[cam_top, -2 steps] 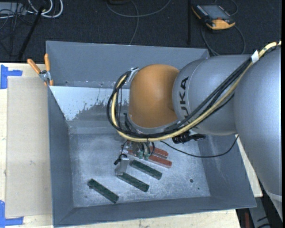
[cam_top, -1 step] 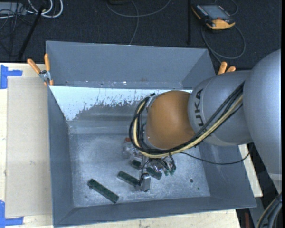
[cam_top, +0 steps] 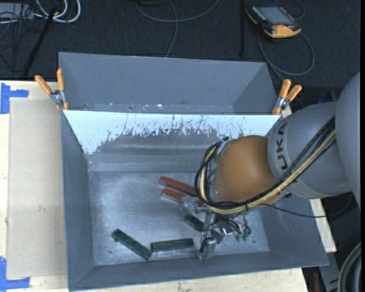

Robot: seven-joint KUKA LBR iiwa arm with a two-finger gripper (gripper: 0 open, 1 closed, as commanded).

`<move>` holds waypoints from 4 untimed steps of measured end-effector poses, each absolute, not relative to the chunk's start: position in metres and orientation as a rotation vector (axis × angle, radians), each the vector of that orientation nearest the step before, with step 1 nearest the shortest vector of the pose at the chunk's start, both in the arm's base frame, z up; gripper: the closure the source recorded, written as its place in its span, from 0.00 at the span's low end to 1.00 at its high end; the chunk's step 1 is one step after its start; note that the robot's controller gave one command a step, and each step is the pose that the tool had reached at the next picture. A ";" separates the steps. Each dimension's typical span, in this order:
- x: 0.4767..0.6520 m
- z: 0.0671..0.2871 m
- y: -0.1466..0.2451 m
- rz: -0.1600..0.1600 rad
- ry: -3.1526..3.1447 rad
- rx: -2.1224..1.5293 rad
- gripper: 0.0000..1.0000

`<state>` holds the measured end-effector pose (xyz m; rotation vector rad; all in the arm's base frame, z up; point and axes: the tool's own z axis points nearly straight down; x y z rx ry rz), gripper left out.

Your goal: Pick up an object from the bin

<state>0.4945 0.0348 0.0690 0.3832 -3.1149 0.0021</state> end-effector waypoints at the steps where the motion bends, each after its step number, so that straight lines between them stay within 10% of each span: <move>1: 0.495 0.069 0.037 -0.001 -3.116 0.382 1.00; 2: 0.490 0.072 0.029 -0.002 -2.987 0.966 1.00; 3: 0.491 0.072 0.029 -0.002 -2.993 0.962 0.00; 4: 0.490 0.072 0.028 -0.002 -2.991 0.958 1.00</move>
Offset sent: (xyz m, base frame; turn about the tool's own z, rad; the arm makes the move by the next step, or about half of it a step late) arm 0.0000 0.0000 0.0000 0.0000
